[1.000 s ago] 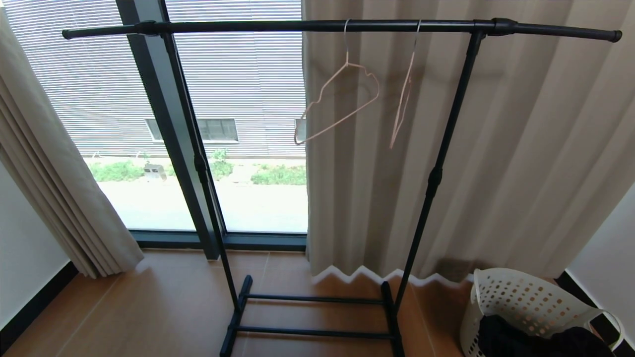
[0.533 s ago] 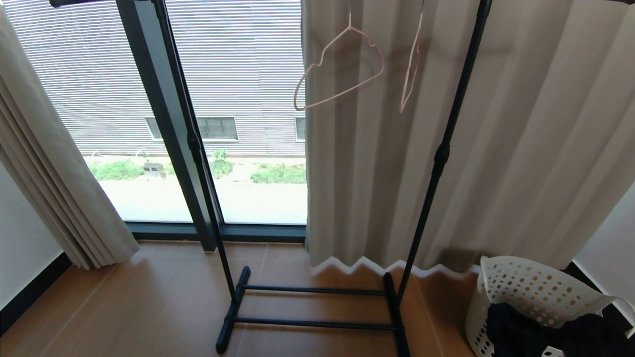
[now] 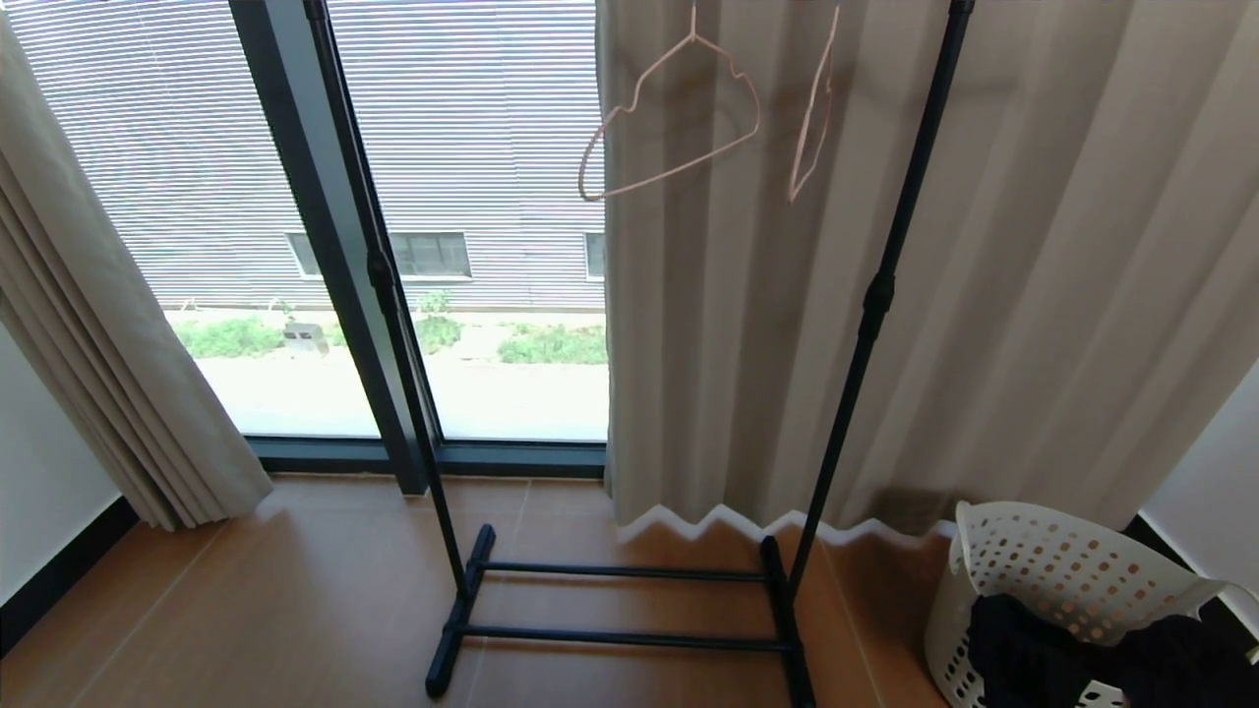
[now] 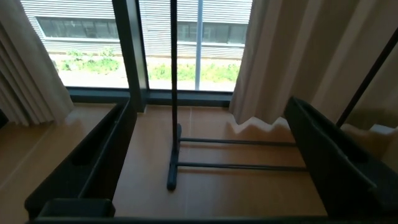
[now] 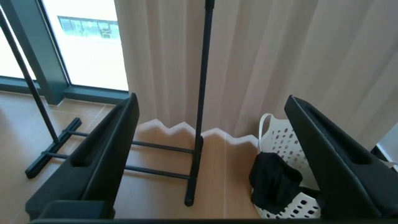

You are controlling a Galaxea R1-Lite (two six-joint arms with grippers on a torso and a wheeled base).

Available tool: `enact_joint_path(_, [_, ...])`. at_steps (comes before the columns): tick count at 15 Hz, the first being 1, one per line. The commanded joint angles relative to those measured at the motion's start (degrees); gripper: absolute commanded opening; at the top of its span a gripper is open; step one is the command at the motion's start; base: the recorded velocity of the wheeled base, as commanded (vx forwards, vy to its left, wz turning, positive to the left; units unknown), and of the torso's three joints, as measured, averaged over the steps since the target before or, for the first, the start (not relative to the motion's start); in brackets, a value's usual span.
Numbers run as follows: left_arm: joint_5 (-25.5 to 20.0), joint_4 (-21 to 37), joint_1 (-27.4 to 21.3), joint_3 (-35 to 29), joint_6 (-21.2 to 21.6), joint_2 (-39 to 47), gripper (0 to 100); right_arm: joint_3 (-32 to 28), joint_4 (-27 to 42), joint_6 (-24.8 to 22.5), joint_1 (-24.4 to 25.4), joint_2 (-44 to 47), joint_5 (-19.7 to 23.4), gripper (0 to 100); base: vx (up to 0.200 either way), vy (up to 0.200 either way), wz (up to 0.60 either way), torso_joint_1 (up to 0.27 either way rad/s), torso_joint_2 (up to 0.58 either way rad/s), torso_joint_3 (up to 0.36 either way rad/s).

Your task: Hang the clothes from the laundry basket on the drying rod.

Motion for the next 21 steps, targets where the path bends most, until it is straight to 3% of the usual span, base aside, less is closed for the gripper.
enact_joint_path(1, [0.0, 0.0, 0.0, 0.0, 0.0, 0.0, 100, 0.0, 0.0, 0.0, 0.0, 0.1, 0.0, 100, 0.000, 0.000, -0.60, -0.012, 0.00, 0.002])
enact_joint_path(7, [0.0, -0.1, 0.0, 0.0, 0.0, 0.0, 100, 0.0, 0.0, 0.1, 0.0, 0.1, 0.0, 100, 0.000, 0.000, -0.50, 0.004, 0.00, 0.004])
enact_joint_path(21, [0.0, 0.0, 0.0, 0.0, 0.0, 0.0, 100, 0.0, 0.0, 0.1, 0.0, 0.1, 0.1, 100, 0.000, -0.200, 0.00, 0.001, 0.00, 0.001])
